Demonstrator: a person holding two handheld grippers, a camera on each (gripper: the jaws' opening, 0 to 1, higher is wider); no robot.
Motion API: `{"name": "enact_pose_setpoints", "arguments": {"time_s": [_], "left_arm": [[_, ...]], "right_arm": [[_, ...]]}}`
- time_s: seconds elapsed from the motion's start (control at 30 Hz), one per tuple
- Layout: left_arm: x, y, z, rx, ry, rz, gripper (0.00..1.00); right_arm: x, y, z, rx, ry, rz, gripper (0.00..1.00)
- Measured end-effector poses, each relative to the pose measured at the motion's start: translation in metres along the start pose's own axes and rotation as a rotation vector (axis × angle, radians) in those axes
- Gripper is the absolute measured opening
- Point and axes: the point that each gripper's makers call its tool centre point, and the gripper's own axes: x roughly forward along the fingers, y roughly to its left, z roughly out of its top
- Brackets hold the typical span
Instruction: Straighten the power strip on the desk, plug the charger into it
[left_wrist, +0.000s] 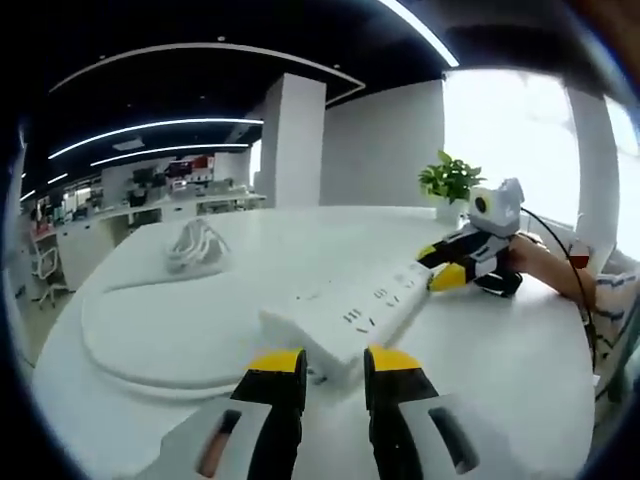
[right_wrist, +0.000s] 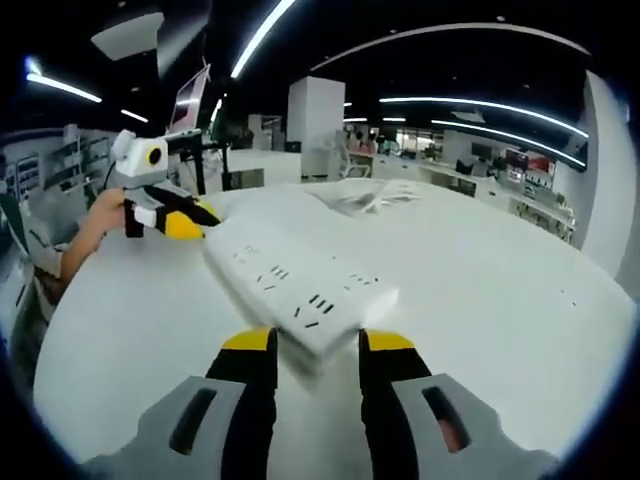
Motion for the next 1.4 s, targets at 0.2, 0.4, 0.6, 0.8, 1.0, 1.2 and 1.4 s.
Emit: {"name": "enact_pose_setpoints", "arguments": {"time_s": [0.2, 0.4, 0.6, 0.8, 1.0, 1.2, 1.4], "left_arm": [[0.0013, -0.0036, -0.0016, 0.003, 0.006, -0.009, 0.22], [0.0029, -0.0047, -0.0019, 0.005, 0.009, -0.003, 0.23], [0.0035, -0.0035, -0.0018, -0.005, 0.007, -0.004, 0.23], [0.004, -0.0028, -0.0021, -0.014, 0.006, 0.0, 0.23], [0.0048, -0.0024, -0.0024, -0.018, 0.004, 0.004, 0.23], [0.0057, -0.0012, -0.0016, -0.027, 0.0, 0.0, 0.24], [0.0062, -0.0012, -0.0015, -0.024, -0.003, -0.001, 0.23]], "right_arm": [[0.001, 0.0008, -0.0011, -0.011, 0.003, -0.009, 0.33], [0.0019, 0.0002, -0.0016, -0.011, -0.006, -0.015, 0.33], [0.003, 0.0, -0.002, 0.0, -0.006, -0.017, 0.34], [0.0034, -0.0002, -0.0022, 0.007, -0.004, -0.018, 0.34], [0.0038, 0.0003, -0.0024, 0.007, -0.005, -0.024, 0.34], [0.0038, 0.0002, -0.0027, 0.008, -0.003, -0.024, 0.34], [0.0038, 0.0003, -0.0027, 0.01, -0.001, -0.025, 0.34]]}}
